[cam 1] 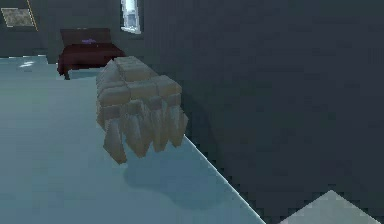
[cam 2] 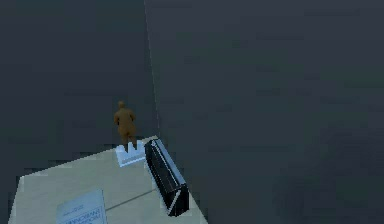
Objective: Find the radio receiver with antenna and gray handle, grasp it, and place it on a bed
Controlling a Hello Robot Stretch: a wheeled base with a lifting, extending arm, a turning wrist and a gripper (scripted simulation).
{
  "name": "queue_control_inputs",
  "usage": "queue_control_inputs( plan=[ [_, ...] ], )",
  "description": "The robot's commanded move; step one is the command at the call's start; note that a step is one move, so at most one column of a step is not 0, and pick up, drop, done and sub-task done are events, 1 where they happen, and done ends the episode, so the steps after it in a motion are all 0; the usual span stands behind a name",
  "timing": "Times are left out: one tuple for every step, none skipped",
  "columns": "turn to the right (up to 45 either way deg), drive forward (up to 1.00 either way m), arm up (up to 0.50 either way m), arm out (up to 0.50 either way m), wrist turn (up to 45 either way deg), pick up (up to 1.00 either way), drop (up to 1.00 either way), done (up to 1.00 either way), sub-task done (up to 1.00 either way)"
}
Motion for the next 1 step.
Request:
queue_control_inputs(
  plan=[
    [0.0,0.00,0.50,0.00,0.0,0.00,0.00,0.00,0.00]
  ],
)
